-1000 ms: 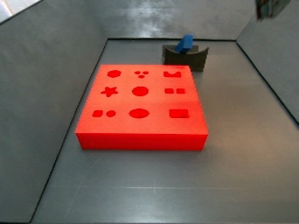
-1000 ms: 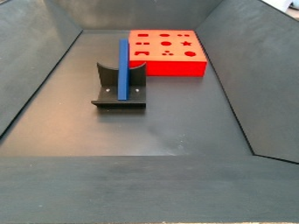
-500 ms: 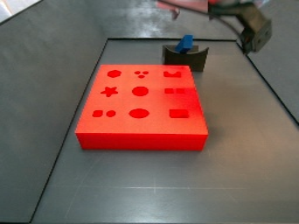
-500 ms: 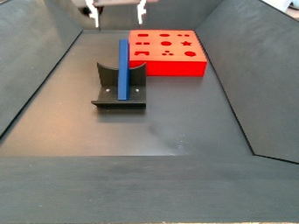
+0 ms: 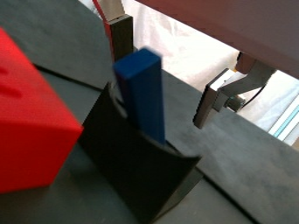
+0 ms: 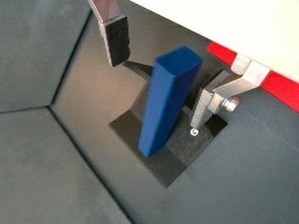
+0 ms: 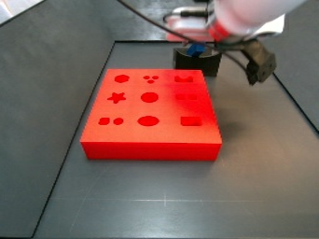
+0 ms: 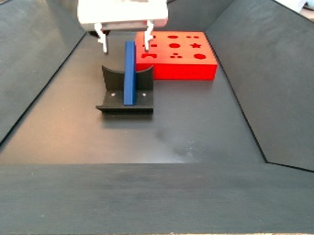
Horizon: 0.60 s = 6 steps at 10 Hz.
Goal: Pick up the rectangle object. Move up. Place the rectangle object on the fixture. Regrasp the rectangle object. Move to above the board. Insert the rectangle object.
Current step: Regrasp the rectangle object, then move to above the board.
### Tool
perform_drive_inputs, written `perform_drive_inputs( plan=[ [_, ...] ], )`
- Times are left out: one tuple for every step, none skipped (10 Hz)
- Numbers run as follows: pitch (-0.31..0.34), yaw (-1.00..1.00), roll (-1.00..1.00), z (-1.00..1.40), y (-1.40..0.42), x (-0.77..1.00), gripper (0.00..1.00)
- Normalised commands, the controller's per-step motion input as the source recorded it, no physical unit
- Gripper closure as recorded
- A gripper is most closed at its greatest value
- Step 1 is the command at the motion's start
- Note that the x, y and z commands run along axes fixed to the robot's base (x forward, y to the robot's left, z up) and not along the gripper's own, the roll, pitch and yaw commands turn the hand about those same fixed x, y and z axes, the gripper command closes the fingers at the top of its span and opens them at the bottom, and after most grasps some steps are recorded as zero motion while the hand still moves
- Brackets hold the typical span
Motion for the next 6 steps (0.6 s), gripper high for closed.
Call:
perform_drive_inputs(
  plan=[
    [-0.01,-0.01,0.07,-0.6,0.0,0.09,0.0],
    [-0.008,0.0,0.07,-0.41,0.0,0.08,0.0],
    [-0.011,0.01,0.07,-0.26,0.0,0.07,0.0],
    [0.0,0.0,0.0,0.0,0.0,0.0,1.0],
    [0.064,-0.11,0.19,1.0,-0.03,0.09,1.0],
    [0.065,-0.11,0.18,1.0,-0.03,0.09,1.0]
  ],
)
